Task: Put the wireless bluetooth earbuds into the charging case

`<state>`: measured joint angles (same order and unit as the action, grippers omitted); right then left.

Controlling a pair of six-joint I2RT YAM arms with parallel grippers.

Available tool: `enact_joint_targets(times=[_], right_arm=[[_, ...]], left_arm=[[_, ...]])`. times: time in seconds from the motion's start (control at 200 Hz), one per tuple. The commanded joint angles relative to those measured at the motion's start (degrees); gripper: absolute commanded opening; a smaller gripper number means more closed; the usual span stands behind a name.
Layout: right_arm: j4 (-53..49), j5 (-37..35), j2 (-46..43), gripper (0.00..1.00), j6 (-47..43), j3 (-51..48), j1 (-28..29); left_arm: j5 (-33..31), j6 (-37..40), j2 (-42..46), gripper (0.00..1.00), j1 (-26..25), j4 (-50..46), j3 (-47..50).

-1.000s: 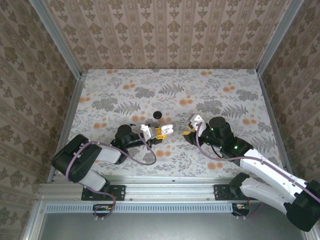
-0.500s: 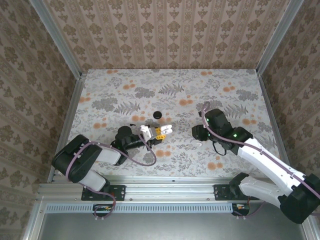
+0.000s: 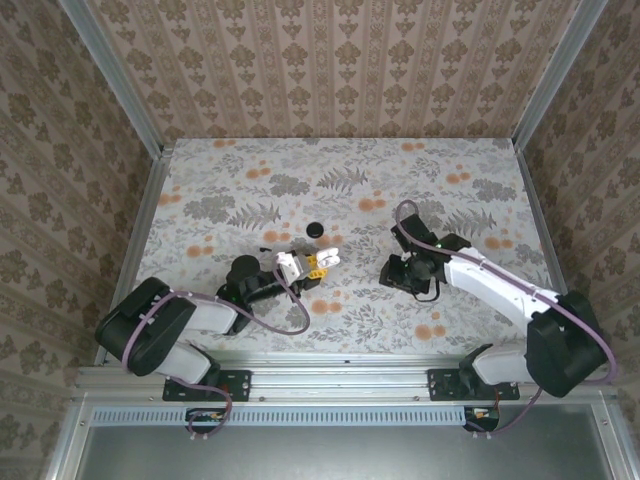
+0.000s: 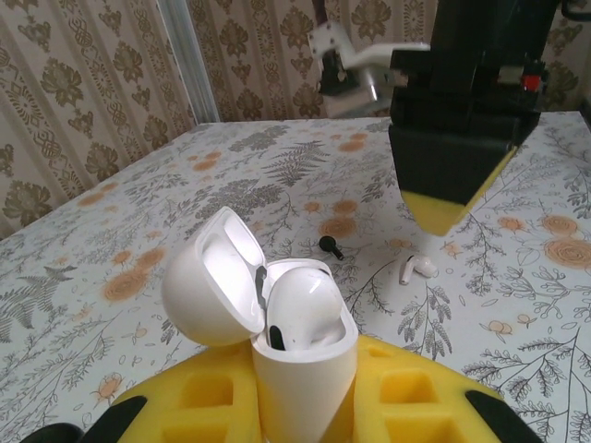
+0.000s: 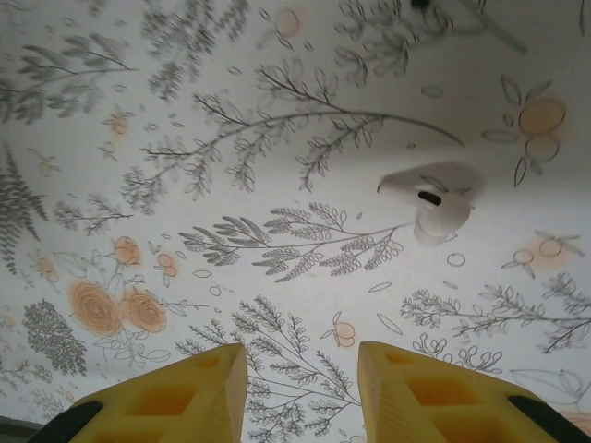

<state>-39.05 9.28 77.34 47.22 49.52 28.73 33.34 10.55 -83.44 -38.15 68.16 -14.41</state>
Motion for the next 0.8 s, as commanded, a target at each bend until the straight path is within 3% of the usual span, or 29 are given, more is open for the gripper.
enact_joint_targets(times=[0.0, 0.33, 0.795], right_arm=[[-1.3, 3.3, 2.8, 0.38, 4.7, 0.8, -0.2], [1.1, 2.1, 10.4, 0.43, 4.6, 0.5, -1.0], [4.7, 0.9, 13.4, 0.44, 1.9, -0.7, -5.8]], left_arm=[[0.5, 1.1, 1.0, 0.0, 0.7, -1.4, 0.7], [1.2, 0.8, 1.1, 0.0, 1.8, -1.2, 0.7], [1.4, 0.4, 1.1, 0.0, 2.3, -0.8, 1.2]])
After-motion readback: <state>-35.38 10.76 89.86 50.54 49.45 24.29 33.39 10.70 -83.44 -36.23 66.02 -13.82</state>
